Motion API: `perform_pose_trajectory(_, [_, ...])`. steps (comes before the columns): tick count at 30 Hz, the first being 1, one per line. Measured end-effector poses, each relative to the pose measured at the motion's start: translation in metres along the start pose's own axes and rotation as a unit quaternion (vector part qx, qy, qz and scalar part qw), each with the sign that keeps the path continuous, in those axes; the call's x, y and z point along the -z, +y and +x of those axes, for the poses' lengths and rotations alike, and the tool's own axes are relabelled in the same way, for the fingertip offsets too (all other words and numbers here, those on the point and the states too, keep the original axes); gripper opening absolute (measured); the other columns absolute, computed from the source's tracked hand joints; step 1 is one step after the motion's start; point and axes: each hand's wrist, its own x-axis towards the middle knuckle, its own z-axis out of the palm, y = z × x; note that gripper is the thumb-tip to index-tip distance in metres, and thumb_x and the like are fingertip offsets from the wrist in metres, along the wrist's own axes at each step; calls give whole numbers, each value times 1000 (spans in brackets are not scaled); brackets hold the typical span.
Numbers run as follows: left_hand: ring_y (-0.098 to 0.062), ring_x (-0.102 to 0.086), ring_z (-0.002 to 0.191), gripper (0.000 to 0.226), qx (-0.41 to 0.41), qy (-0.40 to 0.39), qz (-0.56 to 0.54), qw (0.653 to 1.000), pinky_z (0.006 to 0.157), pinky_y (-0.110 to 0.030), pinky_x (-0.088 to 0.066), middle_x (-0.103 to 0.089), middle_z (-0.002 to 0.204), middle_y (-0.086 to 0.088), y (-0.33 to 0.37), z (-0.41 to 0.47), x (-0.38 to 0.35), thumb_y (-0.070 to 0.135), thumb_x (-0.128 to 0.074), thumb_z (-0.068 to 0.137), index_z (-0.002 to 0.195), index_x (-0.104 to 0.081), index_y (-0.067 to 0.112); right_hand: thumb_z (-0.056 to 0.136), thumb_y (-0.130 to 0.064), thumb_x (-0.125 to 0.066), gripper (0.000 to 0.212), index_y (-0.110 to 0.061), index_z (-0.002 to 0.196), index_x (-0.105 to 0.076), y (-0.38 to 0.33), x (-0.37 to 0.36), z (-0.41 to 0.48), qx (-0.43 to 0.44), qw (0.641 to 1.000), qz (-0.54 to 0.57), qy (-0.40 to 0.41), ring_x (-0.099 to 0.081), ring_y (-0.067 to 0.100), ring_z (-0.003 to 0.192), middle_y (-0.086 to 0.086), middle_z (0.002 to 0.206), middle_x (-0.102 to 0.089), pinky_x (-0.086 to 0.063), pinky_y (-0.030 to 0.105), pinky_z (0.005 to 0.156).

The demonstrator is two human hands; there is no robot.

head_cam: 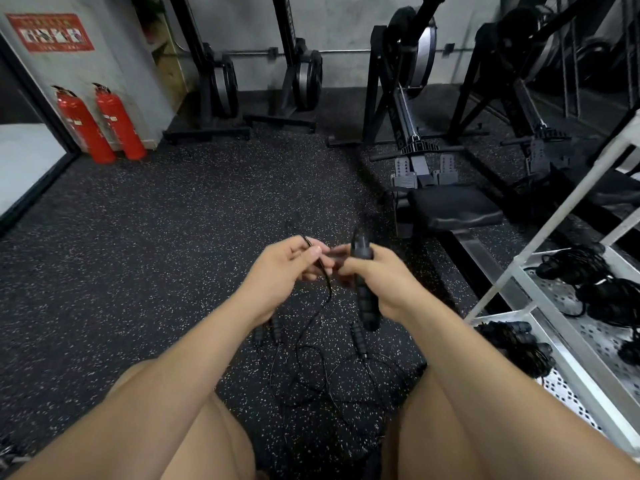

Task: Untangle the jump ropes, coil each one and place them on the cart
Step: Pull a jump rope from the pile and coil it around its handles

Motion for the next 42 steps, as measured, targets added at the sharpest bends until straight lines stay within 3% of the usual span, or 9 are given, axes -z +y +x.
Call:
perform_pose_trajectory(6, [-23,-77,102,23,10,26,-101,994,91,-38,-57,-81,112,-10,0,18,9,19,-57,112,121,-71,4,85,-11,-79,18,-15,102,-78,22,-18,-11,10,988,-143,-58,-76,38,111,5,103,-84,-55,61,107])
perform_pose_trajectory(11, [-17,-77,98,20,30,76,-195,977,83,-30,-57,-82,107,-7,-2,33,17,20,-56,112,118,-71,8,81,-22,-84,18,-15,94,-74,30,-21,-11,50,969,-239,-43,-67,17,76,10,90,-78,-59,49,85])
perform_pose_trajectory(15, [-16,-76,93,19,65,110,-246,961,75,-26,-58,-81,106,-6,-12,38,21,20,-55,113,117,-70,9,88,-12,-85,13,-15,96,-74,20,-27,-17,71,974,-203,-68,-70,14,75,8,88,-80,-58,42,77])
perform_pose_trajectory(21, [-22,-75,103,41,125,78,-199,969,87,-37,-60,-80,117,-7,-30,28,18,45,-55,111,124,-72,10,91,0,-82,15,-2,104,-74,-12,-26,-22,95,987,-123,-38,-71,16,75,17,88,-80,-58,28,70])
perform_pose_trajectory(26, [-17,-68,120,29,71,65,-58,994,94,-38,-56,-75,123,8,-32,2,-9,44,-52,111,123,-72,26,90,3,-81,17,-3,104,-75,-39,-21,-11,116,991,-57,40,-71,16,75,16,94,-81,-59,32,73])
perform_pose_trajectory(30, [-18,-70,124,53,97,-49,-49,993,117,-53,-43,-79,123,11,-42,-15,-29,70,-42,105,121,-77,35,92,4,-78,18,-1,107,-72,-57,-18,-7,111,992,23,63,-71,19,80,19,101,-81,-58,30,72])
perform_pose_trajectory(32, [-16,-68,123,54,89,-100,27,991,119,-47,-40,-78,123,18,-47,-21,-37,76,-40,103,115,-79,41,91,5,-77,20,-1,109,-72,-67,-14,-5,108,990,51,78,-71,19,80,20,102,-81,-58,30,72])
perform_pose_trajectory(37, [-26,-75,99,13,44,-138,186,972,94,-46,-59,-79,110,21,-70,-24,-44,38,-59,110,115,-71,39,93,6,-75,18,-6,105,-70,-91,1,3,96,979,136,120,-71,18,76,15,97,-83,-59,29,71])
perform_pose_trajectory(42, [-13,-54,62,21,65,-125,259,956,60,-33,-42,-80,93,8,-75,-17,-34,41,-56,111,109,-74,30,95,4,-74,18,-6,109,-68,-94,13,8,78,970,190,132,-73,21,81,17,103,-82,-60,30,73])
